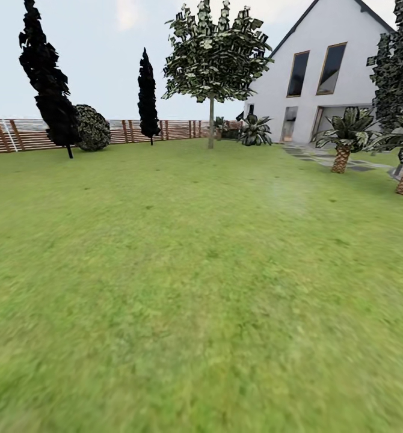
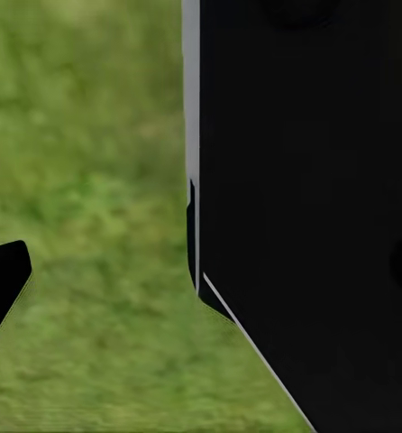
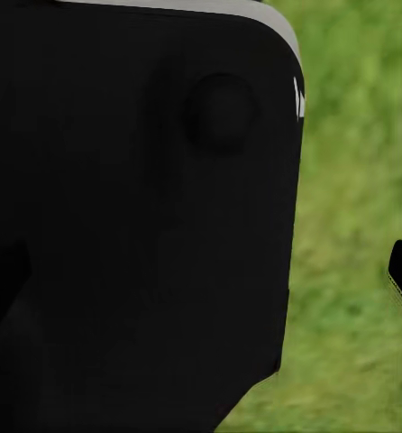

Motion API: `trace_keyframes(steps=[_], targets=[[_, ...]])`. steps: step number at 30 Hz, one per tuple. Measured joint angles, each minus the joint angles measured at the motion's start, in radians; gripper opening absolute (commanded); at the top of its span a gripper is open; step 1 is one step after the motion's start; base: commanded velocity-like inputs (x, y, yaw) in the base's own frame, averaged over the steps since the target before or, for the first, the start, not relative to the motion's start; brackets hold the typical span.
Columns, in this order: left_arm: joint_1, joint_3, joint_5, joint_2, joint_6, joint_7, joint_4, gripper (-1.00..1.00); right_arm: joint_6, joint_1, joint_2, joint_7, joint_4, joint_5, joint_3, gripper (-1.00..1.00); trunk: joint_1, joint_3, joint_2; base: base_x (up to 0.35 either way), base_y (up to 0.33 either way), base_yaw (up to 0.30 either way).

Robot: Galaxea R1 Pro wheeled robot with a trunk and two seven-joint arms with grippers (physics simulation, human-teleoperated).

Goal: Take the three Easter eggs out of the wicker basket on the lawn in the garden, then place them on the lawn next to a single tree (choose any tree) so that all three eggs are next to the same tree and none are left in the basket.

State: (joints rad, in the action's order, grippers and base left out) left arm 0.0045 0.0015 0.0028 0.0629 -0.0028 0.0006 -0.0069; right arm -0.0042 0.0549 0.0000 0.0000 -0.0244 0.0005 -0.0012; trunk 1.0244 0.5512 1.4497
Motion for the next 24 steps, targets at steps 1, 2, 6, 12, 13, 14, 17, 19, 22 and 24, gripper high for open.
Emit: trace_keyframes(steps=[1, 2, 6, 12, 13, 14, 17, 19, 22, 24], targets=[[0.000, 0.000, 0.000, 0.000, 0.000, 0.000, 0.000, 1.00, 0.000, 0.000, 0.000, 0.000, 0.000, 0.000, 0.000, 1.00, 0.000, 0.000, 0.000, 0.324, 0.000, 0.000], [0.000, 0.000, 0.000, 0.000, 0.000, 0.000, 0.000, 1.00, 0.000, 0.000, 0.000, 0.000, 0.000, 0.000, 0.000, 1.00, 0.000, 0.000, 0.000, 0.324, 0.000, 0.000], [0.000, 0.000, 0.000, 0.000, 0.000, 0.000, 0.000, 1.00, 0.000, 0.000, 0.000, 0.000, 0.000, 0.000, 0.000, 1.00, 0.000, 0.000, 0.000, 0.324, 0.000, 0.000], [0.000, 0.000, 0.000, 0.000, 0.000, 0.000, 0.000, 1.00, 0.000, 0.000, 0.000, 0.000, 0.000, 0.000, 0.000, 1.00, 0.000, 0.000, 0.000, 0.324, 0.000, 0.058], [0.000, 0.000, 0.000, 0.000, 0.000, 0.000, 0.000, 1.00, 0.000, 0.000, 0.000, 0.000, 0.000, 0.000, 0.000, 1.00, 0.000, 0.000, 0.000, 0.324, 0.000, 0.198], [0.000, 0.000, 0.000, 0.000, 0.000, 0.000, 0.000, 1.00, 0.000, 0.000, 0.000, 0.000, 0.000, 0.000, 0.001, 1.00, 0.000, 0.000, 0.000, 0.324, 0.000, 0.141], [0.000, 0.000, 0.000, 0.000, 0.000, 0.000, 0.000, 1.00, 0.000, 0.000, 0.000, 0.000, 0.000, 0.000, 0.000, 1.00, 0.000, 0.000, 0.000, 0.324, 0.000, 0.055], [0.000, 0.000, 0.000, 0.000, 0.000, 0.000, 0.000, 1.00, 0.000, 0.000, 0.000, 0.000, 0.000, 0.000, 0.000, 1.00, 0.000, 0.000, 0.000, 0.324, 0.000, 0.015], [0.000, 0.000, 0.000, 0.000, 0.000, 0.000, 0.000, 1.00, 0.000, 0.000, 0.000, 0.000, 0.000, 0.000, 0.001, 1.00, 0.000, 0.000, 0.000, 0.324, 0.000, 0.005], [0.000, 0.000, 0.000, 0.000, 0.000, 0.001, 0.000, 1.00, 0.000, 0.000, 0.000, 0.000, 0.000, 0.000, 0.000, 1.00, 0.000, 0.000, 0.000, 0.324, 0.000, 0.001]])
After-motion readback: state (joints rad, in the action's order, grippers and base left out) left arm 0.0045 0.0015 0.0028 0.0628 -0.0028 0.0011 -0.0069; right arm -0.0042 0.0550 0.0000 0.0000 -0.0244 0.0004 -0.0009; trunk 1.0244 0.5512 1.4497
